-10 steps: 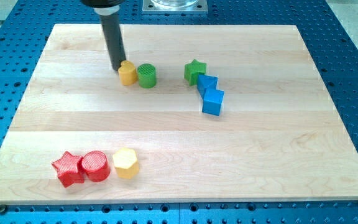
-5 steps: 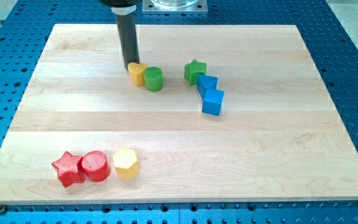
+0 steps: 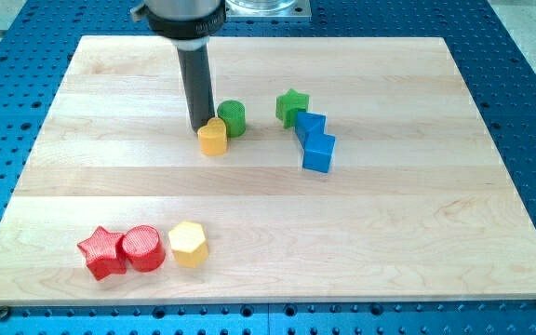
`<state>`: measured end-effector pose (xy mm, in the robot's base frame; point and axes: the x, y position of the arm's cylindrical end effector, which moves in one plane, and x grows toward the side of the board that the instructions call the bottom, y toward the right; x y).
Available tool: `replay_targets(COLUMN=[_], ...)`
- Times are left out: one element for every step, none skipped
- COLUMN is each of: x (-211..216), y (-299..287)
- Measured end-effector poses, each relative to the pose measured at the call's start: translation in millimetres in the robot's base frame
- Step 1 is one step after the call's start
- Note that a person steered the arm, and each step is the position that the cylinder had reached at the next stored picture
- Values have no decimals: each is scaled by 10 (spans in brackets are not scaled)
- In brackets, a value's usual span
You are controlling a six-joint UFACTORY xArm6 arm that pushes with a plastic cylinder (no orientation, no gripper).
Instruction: Move the yellow heart diagonally top the cube
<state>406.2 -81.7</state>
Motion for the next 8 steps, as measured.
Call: replay_targets(x=[220,40,114,341,709,917,1079,1188], y=[9,216,314,511,555,646,638,608])
